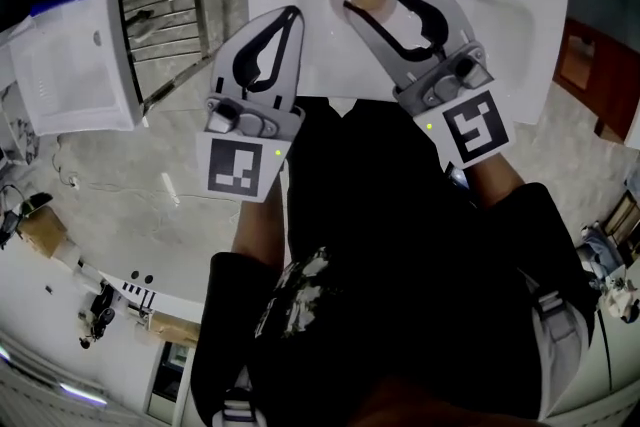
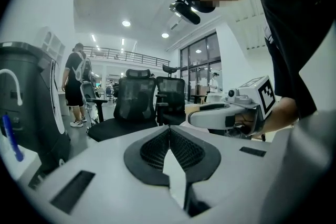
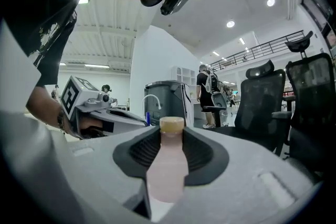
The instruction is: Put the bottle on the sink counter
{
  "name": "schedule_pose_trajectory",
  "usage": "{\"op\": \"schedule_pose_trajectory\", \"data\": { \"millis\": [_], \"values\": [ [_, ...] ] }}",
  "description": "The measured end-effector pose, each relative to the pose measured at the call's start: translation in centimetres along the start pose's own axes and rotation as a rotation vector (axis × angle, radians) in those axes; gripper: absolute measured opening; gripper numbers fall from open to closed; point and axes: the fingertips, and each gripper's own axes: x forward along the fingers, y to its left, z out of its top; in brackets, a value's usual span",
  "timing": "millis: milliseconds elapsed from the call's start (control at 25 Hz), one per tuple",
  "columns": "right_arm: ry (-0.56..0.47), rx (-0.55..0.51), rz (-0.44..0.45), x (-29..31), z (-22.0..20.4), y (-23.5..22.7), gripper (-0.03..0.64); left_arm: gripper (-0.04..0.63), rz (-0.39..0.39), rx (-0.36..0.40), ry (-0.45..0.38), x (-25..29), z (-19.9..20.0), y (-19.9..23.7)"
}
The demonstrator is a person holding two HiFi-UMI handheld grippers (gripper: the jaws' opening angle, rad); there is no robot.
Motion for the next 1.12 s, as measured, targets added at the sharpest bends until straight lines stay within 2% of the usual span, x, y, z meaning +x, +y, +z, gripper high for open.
{"op": "schedule_pose_trajectory", "data": {
  "millis": [120,280,400,680,1120],
  "values": [
    [0.016,0.001,-0.006,2.2,-1.7,-0.8,0.123,0.014,0.013,-0.026,-0.007,1.1,-1.6,2.1],
    [0.048,-0.015,-0.035,4.6,-4.4,-2.2,0.123,0.014,0.093,-0.051,-0.093,2.0,-2.8,5.5],
    [0.070,-0.021,-0.054,6.2,-6.0,-3.3,0.123,0.014,0.109,-0.061,-0.092,3.2,-4.1,7.5],
    [0.095,-0.012,-0.081,10.7,-9.0,-5.4,0.123,0.014,0.049,-0.064,-0.062,6.1,-6.8,9.6],
    [0.141,-0.010,-0.094,16.2,-13.8,-6.5,0.123,0.014,0.010,-0.141,-0.023,9.2,-12.1,13.5]
  ]
}}
